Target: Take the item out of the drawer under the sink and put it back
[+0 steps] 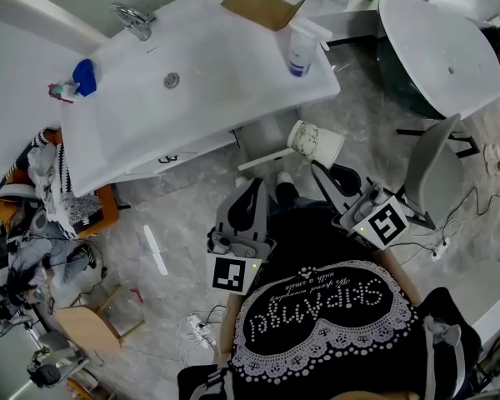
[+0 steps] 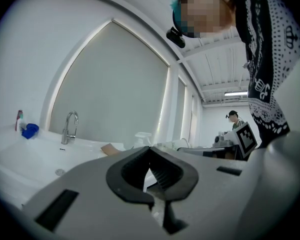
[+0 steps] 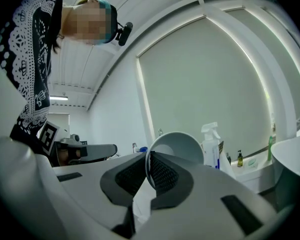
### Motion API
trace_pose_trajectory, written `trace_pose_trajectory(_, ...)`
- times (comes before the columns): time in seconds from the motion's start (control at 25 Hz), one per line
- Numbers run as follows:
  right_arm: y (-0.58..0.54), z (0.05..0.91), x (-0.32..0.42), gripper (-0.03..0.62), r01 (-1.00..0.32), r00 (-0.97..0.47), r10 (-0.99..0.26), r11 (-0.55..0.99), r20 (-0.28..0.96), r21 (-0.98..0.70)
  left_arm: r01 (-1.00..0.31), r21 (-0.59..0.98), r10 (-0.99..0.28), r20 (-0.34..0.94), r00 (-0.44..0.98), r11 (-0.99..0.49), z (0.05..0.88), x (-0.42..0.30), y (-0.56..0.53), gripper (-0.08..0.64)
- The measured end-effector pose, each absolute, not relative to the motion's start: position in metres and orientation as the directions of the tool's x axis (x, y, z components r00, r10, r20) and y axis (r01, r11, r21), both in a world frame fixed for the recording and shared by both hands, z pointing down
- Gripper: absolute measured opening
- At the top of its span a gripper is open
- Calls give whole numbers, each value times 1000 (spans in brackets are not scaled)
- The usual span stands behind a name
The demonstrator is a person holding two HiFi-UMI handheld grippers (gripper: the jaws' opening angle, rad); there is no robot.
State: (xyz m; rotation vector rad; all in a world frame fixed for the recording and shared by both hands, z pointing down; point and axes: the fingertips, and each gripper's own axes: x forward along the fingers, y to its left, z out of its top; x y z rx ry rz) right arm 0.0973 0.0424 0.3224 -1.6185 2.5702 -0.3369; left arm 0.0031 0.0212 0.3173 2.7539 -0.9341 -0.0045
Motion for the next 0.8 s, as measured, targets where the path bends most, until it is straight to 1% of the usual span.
trace_pose_trajectory(0.52, 43, 315, 99, 26, -875, -440, -898, 428, 4, -225, -627, 210, -629, 63, 774, -750, 313, -4, 21, 5)
trace_pose_trajectory(0.8, 41, 315, 98, 26, -873, -451, -892, 440, 9, -212, -637, 215, -641, 58, 765, -740, 311, -5, 18, 5)
